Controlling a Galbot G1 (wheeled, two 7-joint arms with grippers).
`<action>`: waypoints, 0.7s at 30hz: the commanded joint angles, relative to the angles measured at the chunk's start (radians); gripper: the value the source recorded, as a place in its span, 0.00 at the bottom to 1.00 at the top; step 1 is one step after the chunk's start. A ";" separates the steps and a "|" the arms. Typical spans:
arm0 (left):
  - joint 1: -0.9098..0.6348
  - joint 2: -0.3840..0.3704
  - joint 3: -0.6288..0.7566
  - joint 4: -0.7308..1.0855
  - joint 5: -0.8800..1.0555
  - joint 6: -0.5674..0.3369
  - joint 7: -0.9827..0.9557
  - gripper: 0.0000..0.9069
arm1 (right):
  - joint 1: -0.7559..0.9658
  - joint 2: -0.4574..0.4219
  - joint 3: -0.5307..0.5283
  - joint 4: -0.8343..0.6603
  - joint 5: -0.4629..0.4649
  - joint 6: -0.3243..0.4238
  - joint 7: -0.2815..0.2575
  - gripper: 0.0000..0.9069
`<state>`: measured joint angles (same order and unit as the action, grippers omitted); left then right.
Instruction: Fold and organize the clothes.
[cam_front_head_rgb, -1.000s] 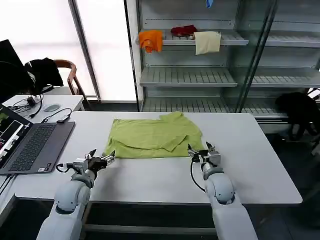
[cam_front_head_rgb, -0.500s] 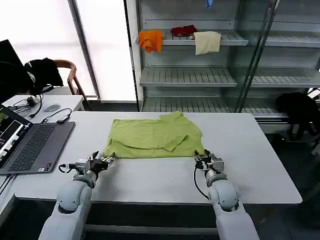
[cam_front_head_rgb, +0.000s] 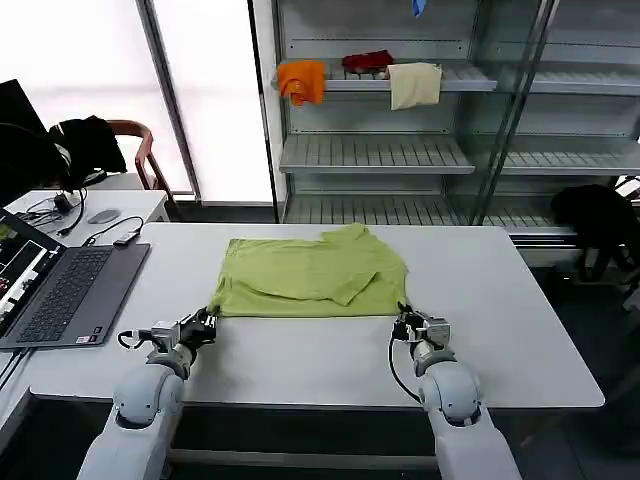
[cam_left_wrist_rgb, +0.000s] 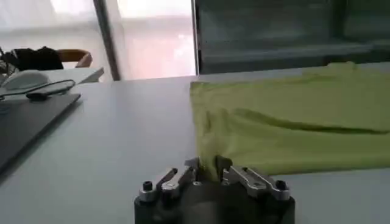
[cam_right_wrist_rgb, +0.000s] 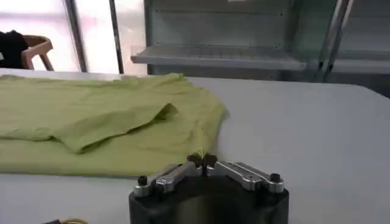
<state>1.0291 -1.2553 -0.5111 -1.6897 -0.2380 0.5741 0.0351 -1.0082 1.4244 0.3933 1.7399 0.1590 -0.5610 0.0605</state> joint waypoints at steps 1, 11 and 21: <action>0.030 0.006 -0.004 -0.051 0.009 0.000 0.004 0.00 | -0.032 -0.008 -0.003 0.074 0.032 -0.017 0.003 0.00; 0.242 0.064 -0.106 -0.264 0.007 0.005 0.041 0.00 | -0.213 -0.067 -0.011 0.304 0.041 -0.020 -0.003 0.00; 0.444 0.008 -0.200 -0.443 0.015 0.003 0.057 0.00 | -0.360 -0.065 -0.029 0.455 -0.017 -0.022 -0.001 0.00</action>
<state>1.2579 -1.2301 -0.6233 -1.9344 -0.2288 0.5786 0.0777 -1.2459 1.3711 0.3703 2.0558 0.1607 -0.5804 0.0587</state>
